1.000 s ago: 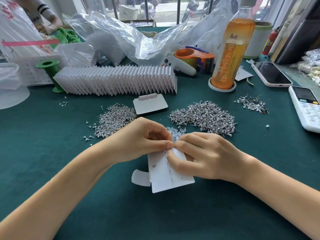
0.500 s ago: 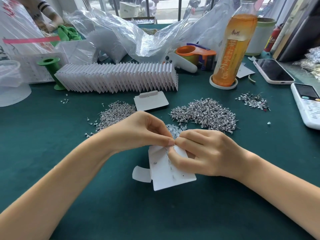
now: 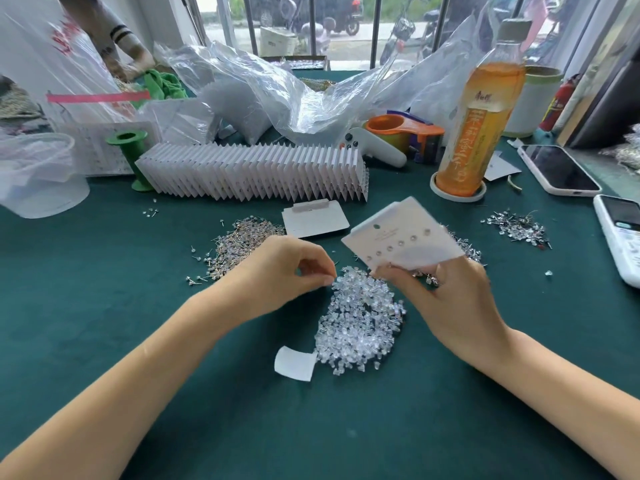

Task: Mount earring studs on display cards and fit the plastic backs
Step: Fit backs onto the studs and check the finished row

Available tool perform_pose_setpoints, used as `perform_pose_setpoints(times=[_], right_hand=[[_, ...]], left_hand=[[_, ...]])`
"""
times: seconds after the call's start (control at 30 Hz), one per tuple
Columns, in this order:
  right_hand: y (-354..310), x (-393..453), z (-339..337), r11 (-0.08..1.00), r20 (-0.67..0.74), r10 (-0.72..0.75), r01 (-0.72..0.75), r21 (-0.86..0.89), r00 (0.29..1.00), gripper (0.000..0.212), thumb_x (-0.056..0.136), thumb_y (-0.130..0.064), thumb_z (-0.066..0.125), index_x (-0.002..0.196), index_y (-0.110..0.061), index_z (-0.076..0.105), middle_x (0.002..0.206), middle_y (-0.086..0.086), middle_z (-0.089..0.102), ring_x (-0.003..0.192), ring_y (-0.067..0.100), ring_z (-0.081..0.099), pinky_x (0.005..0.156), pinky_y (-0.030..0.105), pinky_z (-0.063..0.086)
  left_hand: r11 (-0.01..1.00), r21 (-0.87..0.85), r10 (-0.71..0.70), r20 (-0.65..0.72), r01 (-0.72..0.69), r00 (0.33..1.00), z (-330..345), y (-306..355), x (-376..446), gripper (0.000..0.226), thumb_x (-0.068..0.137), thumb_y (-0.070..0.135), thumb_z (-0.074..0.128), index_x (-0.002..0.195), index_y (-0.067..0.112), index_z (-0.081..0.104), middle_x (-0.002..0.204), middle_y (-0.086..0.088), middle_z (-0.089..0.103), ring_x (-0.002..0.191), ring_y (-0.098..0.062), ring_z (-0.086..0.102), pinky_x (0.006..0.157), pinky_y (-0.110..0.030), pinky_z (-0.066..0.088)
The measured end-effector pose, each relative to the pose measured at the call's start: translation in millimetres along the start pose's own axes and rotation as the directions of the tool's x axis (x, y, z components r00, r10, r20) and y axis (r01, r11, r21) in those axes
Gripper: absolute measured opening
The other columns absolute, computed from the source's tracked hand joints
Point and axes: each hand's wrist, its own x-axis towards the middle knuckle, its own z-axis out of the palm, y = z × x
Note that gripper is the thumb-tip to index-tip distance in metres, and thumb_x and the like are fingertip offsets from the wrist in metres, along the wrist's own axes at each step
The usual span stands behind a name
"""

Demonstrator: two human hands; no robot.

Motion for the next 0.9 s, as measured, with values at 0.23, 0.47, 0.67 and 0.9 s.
perform_pose_setpoints(times=[0.23, 0.47, 0.67, 0.9], right_hand=[[7.1, 3.6, 2.5, 0.957, -0.032, 0.131, -0.117, 0.266, 0.991, 0.011, 0.080, -0.024, 0.072, 0.085, -0.034, 0.070, 0.083, -0.043, 0.062, 0.085, -0.013, 0.062, 0.067, 0.001, 0.042], [9.4, 3.4, 4.8, 0.942, -0.021, 0.143, -0.130, 0.310, 0.989, 0.012, 0.073, -0.038, 0.067, 0.085, -0.039, 0.069, 0.088, -0.040, 0.061, 0.090, -0.014, 0.061, 0.073, 0.003, 0.045], [7.9, 2.9, 4.3, 0.950, -0.008, 0.123, -0.116, 0.289, 0.992, 0.011, 0.072, -0.044, 0.064, 0.082, -0.042, 0.067, 0.091, -0.039, 0.061, 0.090, -0.014, 0.061, 0.073, 0.004, 0.046], [5.0, 3.2, 4.3, 0.960, 0.028, 0.139, -0.142, 0.241, 0.990, 0.025, 0.073, -0.046, 0.062, 0.088, -0.030, 0.074, 0.101, -0.032, 0.061, 0.089, 0.004, 0.064, 0.071, 0.017, 0.052]], left_hand=[[0.999, 0.018, 0.028, -0.016, -0.028, 0.999, 2.7, -0.5, 0.3, 0.007, 0.080, 0.012, 0.074, 0.081, 0.019, 0.072, 0.076, 0.005, 0.069, 0.070, -0.003, 0.059, 0.064, -0.006, 0.038], [0.998, 0.033, 0.061, -0.023, -0.060, 0.998, 3.7, -1.0, 0.5, 0.006, 0.078, 0.012, 0.075, 0.080, 0.017, 0.073, 0.075, 0.004, 0.068, 0.069, -0.004, 0.059, 0.064, -0.006, 0.040], [0.998, 0.043, 0.037, -0.010, -0.037, 0.999, 1.4, -1.1, 0.0, 0.010, 0.077, 0.005, 0.072, 0.078, 0.015, 0.072, 0.072, 0.007, 0.067, 0.069, -0.002, 0.059, 0.065, -0.007, 0.042], [0.997, 0.065, 0.047, -0.006, -0.047, 0.999, -2.0, -0.7, -0.9, 0.007, 0.078, 0.011, 0.073, 0.078, 0.017, 0.073, 0.071, 0.010, 0.066, 0.067, -0.001, 0.058, 0.064, -0.007, 0.042]])
